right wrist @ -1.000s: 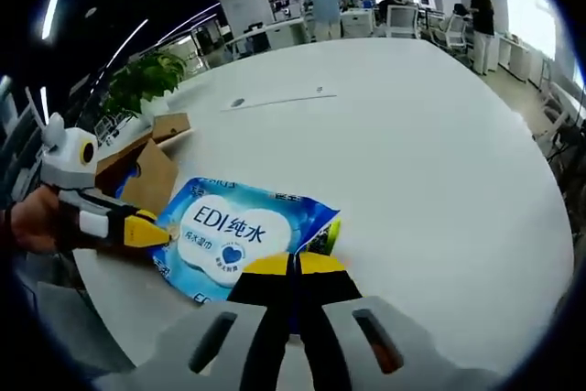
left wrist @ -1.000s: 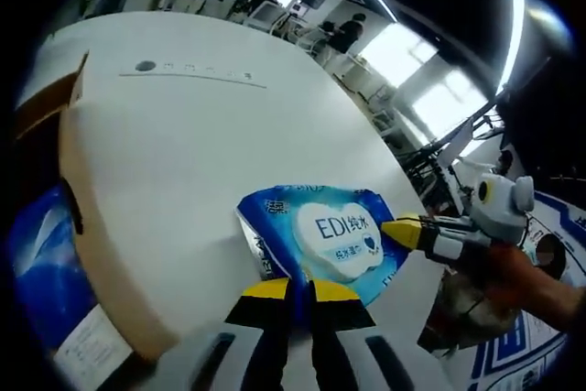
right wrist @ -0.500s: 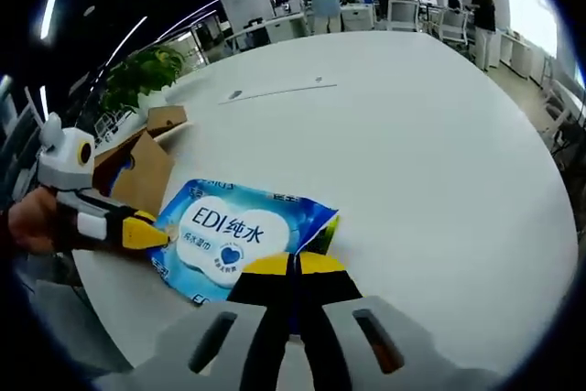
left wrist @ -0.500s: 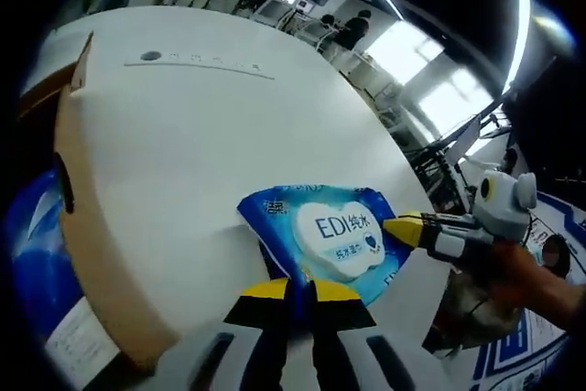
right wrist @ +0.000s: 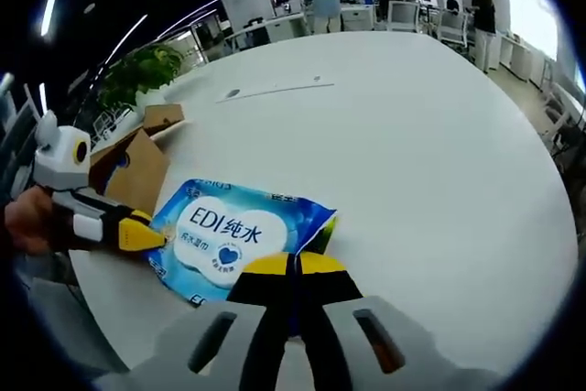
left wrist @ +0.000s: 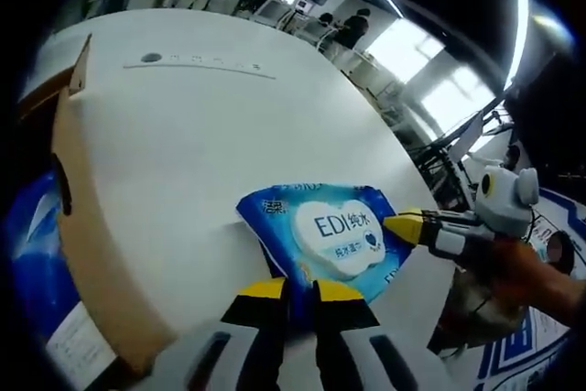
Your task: Operate the shoe box by opening the lid, removing the specified soft item, and placing it in the target area until the item is outside and the box remains undamaged.
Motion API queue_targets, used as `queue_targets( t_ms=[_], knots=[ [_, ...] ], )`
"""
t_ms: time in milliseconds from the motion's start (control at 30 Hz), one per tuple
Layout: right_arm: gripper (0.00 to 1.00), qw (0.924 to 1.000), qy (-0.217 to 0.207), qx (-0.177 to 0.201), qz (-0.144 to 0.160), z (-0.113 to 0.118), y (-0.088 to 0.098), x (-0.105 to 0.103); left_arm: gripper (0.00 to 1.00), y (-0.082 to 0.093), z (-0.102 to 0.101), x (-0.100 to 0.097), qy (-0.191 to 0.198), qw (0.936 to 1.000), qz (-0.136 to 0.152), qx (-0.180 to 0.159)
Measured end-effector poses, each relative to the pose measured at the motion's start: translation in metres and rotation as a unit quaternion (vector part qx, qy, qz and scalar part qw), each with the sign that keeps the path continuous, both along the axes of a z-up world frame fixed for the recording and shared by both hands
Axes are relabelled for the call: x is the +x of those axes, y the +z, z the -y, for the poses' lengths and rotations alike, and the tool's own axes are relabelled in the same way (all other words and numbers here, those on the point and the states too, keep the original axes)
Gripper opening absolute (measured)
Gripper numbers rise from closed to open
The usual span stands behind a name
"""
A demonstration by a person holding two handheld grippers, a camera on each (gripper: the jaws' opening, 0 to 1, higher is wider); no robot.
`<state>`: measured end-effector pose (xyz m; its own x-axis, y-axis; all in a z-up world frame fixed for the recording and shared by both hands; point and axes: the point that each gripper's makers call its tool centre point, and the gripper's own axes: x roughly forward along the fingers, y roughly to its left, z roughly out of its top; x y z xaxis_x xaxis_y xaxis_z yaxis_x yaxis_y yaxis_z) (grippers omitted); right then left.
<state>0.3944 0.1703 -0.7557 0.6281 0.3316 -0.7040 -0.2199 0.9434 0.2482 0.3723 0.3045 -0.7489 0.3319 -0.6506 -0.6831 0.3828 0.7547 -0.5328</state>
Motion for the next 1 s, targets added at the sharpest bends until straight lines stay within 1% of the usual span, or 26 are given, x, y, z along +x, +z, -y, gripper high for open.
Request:
queue_targets(
  t_ms=[67,133,367,500,600,700,933,1000],
  knots=[
    [0.00,1.0000,-0.004,-0.002,0.001,0.000,0.000,0.000,0.12,-0.001,0.001,-0.002,-0.015,0.9998,0.009,0.014],
    [0.01,1.0000,-0.005,-0.005,0.002,0.000,0.000,0.000,0.15,0.000,0.001,-0.004,-0.021,0.9995,0.015,0.020],
    [0.02,0.9998,-0.012,-0.016,0.001,0.005,0.000,-0.003,0.18,0.004,-0.001,-0.008,-0.031,0.9987,0.028,0.030],
    [0.03,0.9996,-0.019,-0.021,0.004,0.009,0.005,-0.006,0.20,0.003,-0.007,-0.012,-0.035,0.9980,0.033,0.040],
    [0.03,0.9995,-0.022,-0.024,0.003,0.010,0.006,-0.007,0.20,0.008,-0.012,-0.014,-0.028,0.9986,0.033,0.031],
    [0.03,0.9993,-0.029,-0.024,0.006,0.010,0.012,-0.009,0.21,0.016,-0.015,-0.016,-0.029,0.9984,0.040,0.027],
    [0.03,0.9986,-0.027,-0.045,0.012,0.006,0.024,-0.016,0.21,0.031,-0.026,-0.017,-0.022,0.9982,0.054,0.013],
    [0.01,0.9985,-0.021,-0.049,0.014,0.005,0.024,-0.017,0.21,0.034,-0.029,-0.018,-0.023,0.9981,0.056,0.010]
  ],
)
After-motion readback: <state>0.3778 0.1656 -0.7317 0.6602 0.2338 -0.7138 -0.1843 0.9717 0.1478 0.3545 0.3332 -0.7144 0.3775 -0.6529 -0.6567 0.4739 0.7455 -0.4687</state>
